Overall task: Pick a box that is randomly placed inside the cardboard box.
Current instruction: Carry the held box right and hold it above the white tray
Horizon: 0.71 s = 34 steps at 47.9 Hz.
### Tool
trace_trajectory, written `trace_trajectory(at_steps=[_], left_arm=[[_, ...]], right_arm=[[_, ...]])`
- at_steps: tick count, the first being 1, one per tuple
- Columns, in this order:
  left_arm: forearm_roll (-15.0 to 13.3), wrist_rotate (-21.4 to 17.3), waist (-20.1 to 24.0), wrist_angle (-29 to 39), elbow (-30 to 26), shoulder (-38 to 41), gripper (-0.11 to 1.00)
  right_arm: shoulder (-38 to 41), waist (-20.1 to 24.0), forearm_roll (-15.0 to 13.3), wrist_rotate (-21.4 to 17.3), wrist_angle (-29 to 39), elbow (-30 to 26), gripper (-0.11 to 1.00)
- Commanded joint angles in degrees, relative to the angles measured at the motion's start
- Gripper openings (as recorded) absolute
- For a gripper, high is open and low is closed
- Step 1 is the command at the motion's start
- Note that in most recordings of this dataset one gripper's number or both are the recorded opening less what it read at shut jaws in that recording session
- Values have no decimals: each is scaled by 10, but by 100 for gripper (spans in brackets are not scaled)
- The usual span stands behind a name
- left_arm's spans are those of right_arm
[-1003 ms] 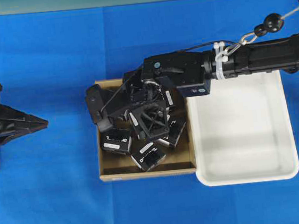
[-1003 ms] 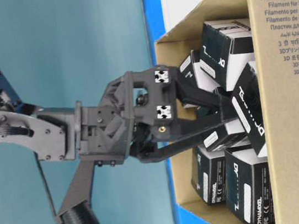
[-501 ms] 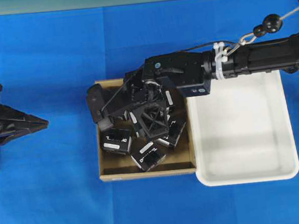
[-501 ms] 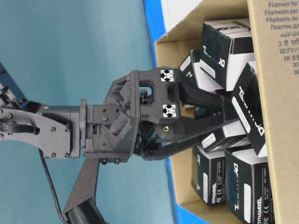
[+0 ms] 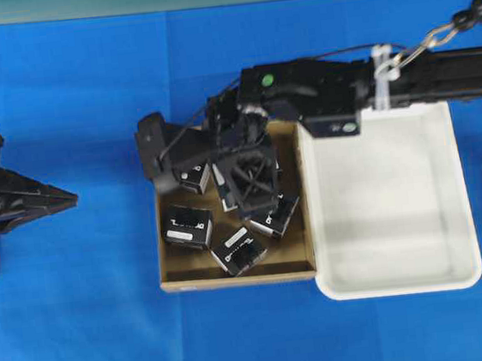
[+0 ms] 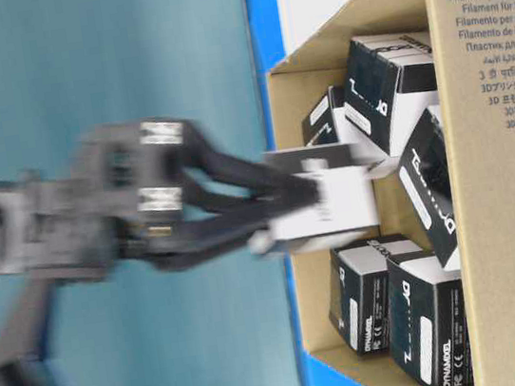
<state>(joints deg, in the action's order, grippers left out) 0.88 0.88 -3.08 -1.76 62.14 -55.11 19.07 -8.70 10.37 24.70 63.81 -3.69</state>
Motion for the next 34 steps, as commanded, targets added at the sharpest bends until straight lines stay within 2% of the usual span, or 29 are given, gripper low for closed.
trace_trajectory(at_steps=[1,12,17,25,34], left_arm=[[2,1,-1,-4,-16,4,-6],[2,1,0,-3,-17,4,-6],[1,1,-1,-3,-17,4,-6],[2,1,-1,-3,-17,4,-6],[2,1,-1,-4,-18,4,-6]], right_arm=[[-25,-6,3,-3,29,-25,71],[-83,-35,3,-19,113,-75,71],[-106,-47,3,-24,151,-79,71],[-137,-71,3,-26,191,-49,71],[-170,-94,3,-22,183,17,71]])
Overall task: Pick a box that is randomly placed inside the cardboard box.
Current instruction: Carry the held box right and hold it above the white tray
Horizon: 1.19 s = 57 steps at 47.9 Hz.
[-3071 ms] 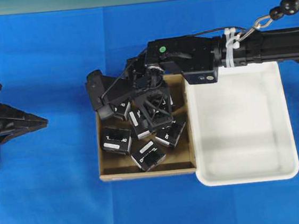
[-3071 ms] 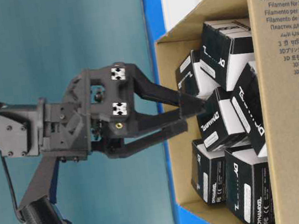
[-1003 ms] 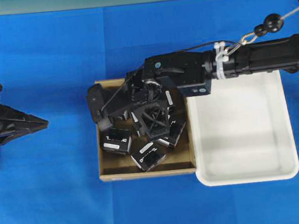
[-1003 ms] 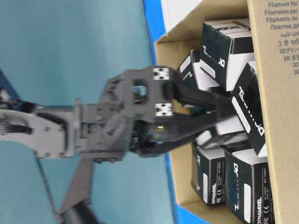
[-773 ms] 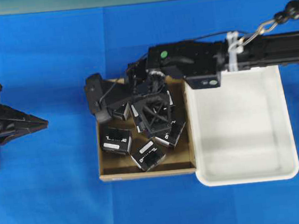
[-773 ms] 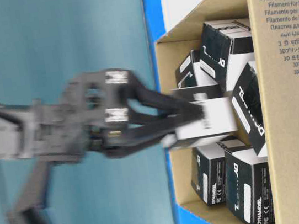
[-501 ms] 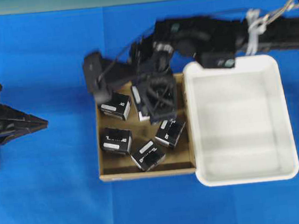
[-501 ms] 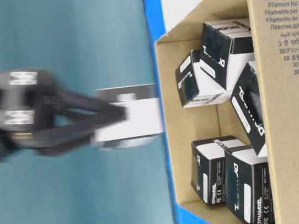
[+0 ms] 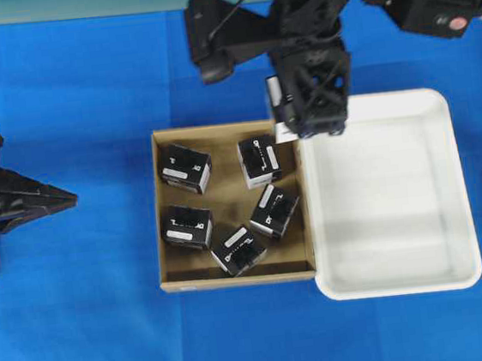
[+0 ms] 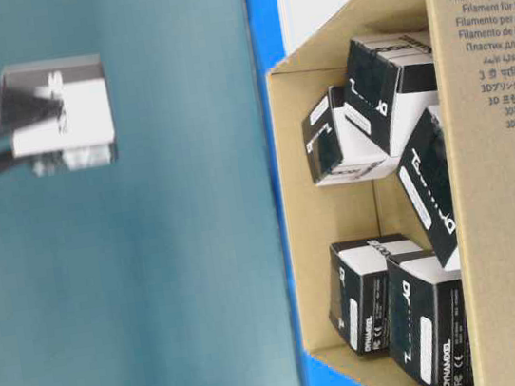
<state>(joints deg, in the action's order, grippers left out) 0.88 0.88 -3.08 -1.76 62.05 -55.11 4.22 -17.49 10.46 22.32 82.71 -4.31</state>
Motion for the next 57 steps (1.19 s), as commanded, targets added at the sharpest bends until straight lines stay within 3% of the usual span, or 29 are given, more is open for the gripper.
trace_trajectory(at_steps=[1,19,26,34,44,57], left_arm=[[1,1,-1,-4,-17,4,-6],[1,1,0,-4,-19,11,-6],[2,1,1,-4,-23,18,-6],[1,2,1,-4,-28,24,-6],[1,2,1,-4,-33,27,-6],[1,2,-1,-4,-38,28,-6]], right_arm=[[-26,-8,2,3,-11,33,71],[-106,-40,0,25,-181,287,71],[-103,-40,-1,34,-267,351,71],[-89,-41,-10,37,-371,400,71],[-56,-42,-18,36,-445,422,71],[-20,-47,-29,33,-454,410,71]])
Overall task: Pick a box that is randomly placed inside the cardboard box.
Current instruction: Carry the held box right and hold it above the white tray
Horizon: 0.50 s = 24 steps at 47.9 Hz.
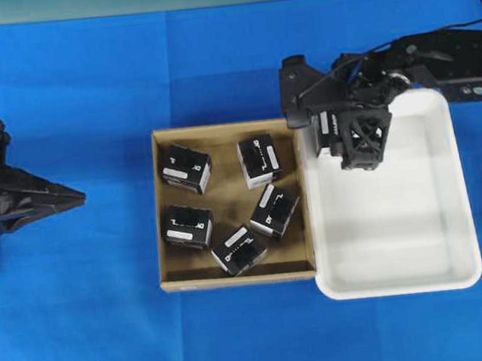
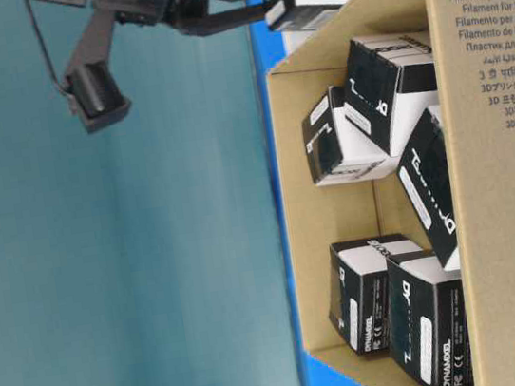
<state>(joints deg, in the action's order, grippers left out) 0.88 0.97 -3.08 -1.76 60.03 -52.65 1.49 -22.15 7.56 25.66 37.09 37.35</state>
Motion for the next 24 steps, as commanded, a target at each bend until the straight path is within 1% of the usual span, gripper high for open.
trace_trajectory(at_steps=[1,21,22,24], left_arm=[[2,1,0,-4,-18,4,-6],[1,1,-1,-3,-18,4,-6],[1,1,0,-3,-17,4,-6],[2,0,0,-3,-17,4,-6]], right_arm=[[10,0,0,-2,4,-9,71],[13,1,4,-7,26,-10,71],[13,2,4,-8,25,-10,74],[12,3,4,-9,25,-10,84]])
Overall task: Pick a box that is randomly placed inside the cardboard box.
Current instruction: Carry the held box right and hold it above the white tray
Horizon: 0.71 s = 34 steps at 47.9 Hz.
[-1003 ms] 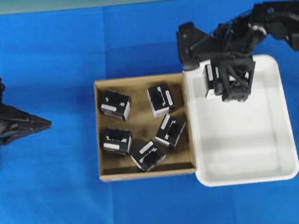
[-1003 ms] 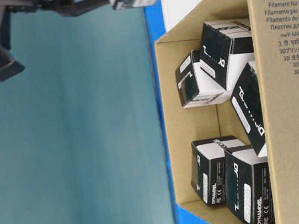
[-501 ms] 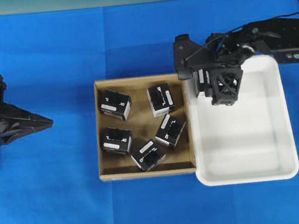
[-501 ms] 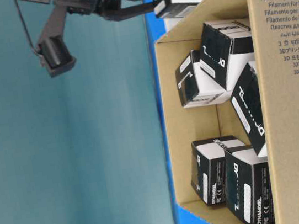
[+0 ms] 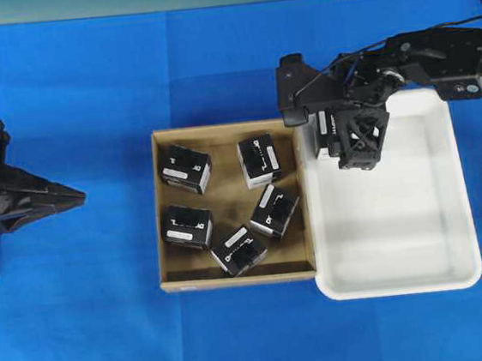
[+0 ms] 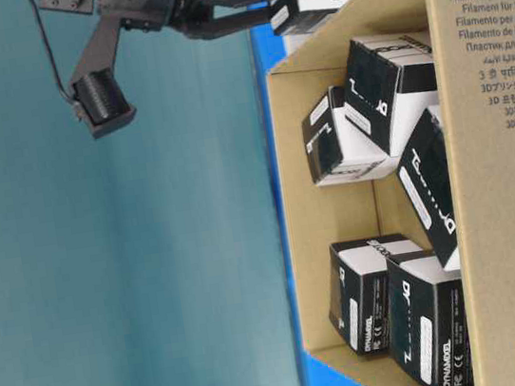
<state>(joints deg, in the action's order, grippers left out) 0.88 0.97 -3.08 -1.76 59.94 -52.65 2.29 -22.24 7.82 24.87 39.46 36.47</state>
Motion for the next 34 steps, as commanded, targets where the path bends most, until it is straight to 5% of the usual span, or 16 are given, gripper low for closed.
trace_trajectory(at_steps=[1,6,34], left_arm=[[2,0,-1,-2,-15,3,-6],[1,1,-1,0,-15,2,-6],[2,5,0,19,-15,1,-6]], right_arm=[[4,4,2,0,1,-1,88],[-4,7,2,-3,-10,-6,100],[-196,11,14,-32,36,-57,100]])
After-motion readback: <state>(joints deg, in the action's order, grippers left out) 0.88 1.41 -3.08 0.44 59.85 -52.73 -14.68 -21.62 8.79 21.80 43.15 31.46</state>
